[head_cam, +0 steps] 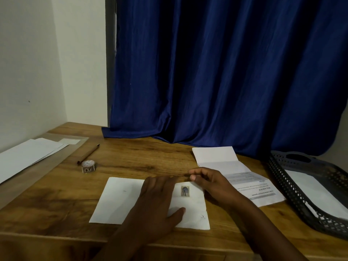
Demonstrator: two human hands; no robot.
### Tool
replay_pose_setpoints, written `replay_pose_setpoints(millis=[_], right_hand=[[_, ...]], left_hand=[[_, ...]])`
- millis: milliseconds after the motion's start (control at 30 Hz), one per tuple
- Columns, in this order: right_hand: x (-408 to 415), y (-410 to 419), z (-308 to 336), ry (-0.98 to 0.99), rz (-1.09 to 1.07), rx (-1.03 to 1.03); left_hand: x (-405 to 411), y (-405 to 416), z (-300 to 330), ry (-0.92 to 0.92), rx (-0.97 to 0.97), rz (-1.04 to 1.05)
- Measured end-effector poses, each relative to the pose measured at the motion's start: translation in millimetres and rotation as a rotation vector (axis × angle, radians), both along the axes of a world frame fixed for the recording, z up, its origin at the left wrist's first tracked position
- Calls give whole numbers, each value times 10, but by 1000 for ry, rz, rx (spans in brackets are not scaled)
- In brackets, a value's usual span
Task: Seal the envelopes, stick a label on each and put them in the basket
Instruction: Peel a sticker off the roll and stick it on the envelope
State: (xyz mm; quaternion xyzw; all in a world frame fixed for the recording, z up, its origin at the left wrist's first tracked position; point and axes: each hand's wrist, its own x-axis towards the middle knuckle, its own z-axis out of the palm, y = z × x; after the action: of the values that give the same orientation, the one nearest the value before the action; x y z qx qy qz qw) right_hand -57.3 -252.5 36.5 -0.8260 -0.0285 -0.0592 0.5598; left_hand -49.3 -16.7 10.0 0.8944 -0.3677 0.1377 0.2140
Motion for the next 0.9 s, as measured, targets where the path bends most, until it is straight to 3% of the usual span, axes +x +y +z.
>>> replay_pose_setpoints(millis=[133,333,433,533,767,900], right_hand=[[55,80,194,11,119,-225],[110,208,419,133,334,-366],[98,187,450,175,339,-414],[16,70,475,168,208,-409],[-677,-556,752,-29,-268,-240],[-1131,-1164,970,-125,-586,-104]], left_hand=[[-33,-14,12,-38,-39,-9],[-31,-26,-12,-91,-83,-54],[-11,-22,-19,-85,-66,-70],[-4,-27,4,-91,-77,-35],[2,-3,85,9,-311,-23],[55,-175,59,149,-187,-63]])
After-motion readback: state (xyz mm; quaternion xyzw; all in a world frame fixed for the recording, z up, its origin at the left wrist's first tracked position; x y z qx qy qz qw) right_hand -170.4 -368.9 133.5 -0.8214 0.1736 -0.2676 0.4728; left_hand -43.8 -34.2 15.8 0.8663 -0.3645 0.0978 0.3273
